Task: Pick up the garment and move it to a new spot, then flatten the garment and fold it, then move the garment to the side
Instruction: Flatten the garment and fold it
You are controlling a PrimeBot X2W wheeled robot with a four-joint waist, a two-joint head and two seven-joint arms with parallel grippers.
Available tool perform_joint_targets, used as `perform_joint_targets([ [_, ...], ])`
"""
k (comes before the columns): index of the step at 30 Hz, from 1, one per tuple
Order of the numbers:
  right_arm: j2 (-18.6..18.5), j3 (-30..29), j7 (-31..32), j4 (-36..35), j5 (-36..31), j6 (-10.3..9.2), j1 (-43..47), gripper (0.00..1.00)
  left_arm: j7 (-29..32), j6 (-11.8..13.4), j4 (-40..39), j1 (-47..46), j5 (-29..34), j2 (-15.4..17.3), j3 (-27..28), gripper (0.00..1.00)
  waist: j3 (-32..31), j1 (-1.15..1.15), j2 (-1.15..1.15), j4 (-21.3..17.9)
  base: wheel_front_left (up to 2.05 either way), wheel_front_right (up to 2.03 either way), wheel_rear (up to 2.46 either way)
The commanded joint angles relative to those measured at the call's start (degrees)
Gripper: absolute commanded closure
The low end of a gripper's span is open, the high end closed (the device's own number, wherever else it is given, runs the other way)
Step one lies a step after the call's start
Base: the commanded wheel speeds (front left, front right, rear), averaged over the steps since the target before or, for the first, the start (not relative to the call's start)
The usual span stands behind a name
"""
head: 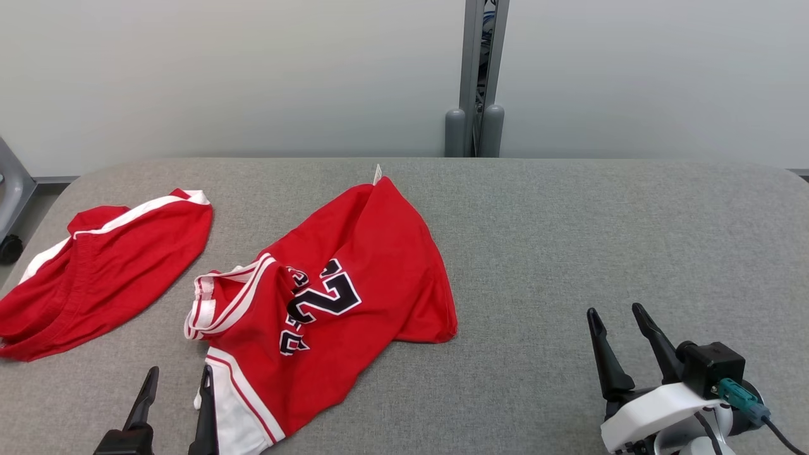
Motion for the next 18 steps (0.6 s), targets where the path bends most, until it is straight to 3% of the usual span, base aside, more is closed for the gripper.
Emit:
perform_joint_targets([
  [1,-0.1,0.0,0.0,0.0,-0.1,0.01,0.2,0.00,-0.2,0.4,0.1,-1.1,0.5,0.3,0.1,0.00,-0.2,0.00,0.00,-0.1,0.00,0.00,0.00],
  [5,-0.1,0.3,0.0,0.7,0.0,0.01,0.0,0.00,-0.4,1.9,1.5,-1.2,0.6,0.3,0.5,0.00,-0.7,0.00,0.00,-0.2,0.00,0.00,0.00],
  [18,0.0,0.3,0.0,1.3,-0.4,0.01,-0.3,0.00,-0.6,2.5,1.9,-1.2,-0.4,0.1,0.2,0.00,-1.2,0.00,0.00,0.8,0.00,0.00,0.00],
])
